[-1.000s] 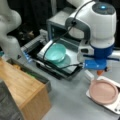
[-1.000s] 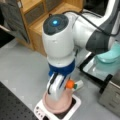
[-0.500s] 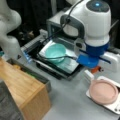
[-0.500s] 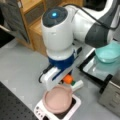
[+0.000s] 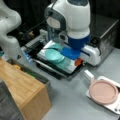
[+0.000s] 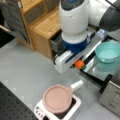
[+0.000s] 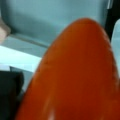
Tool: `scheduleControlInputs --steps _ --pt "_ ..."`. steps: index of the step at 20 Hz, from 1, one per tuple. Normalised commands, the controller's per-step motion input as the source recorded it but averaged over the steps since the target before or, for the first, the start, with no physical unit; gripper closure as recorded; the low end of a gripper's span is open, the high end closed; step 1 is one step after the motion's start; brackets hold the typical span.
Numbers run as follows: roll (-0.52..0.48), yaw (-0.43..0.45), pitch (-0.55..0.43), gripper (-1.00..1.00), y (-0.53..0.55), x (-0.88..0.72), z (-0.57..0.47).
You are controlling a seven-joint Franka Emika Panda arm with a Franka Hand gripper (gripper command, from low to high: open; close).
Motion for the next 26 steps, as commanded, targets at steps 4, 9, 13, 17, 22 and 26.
scheduleControlInputs --steps 4,9,13,17,22,26 --pt "-0.063 -0.058 -0.238 1.00 -0.06 -0.42 -0.14" --pt "-0.019 0.003 -0.195 1.00 0.05 -0.68 -0.19" --pt "-0.006 0.032 -0.208 1.00 0.17 -0.84 -0.25" --pt "0.051 0.033 -0.246 1.00 0.24 -0.80 -0.24" --pt "0.093 -0.001 -0.243 1.00 0.14 -0.50 -0.19" --pt "0.108 0.023 -0.210 1.00 0.01 -0.28 -0.16"
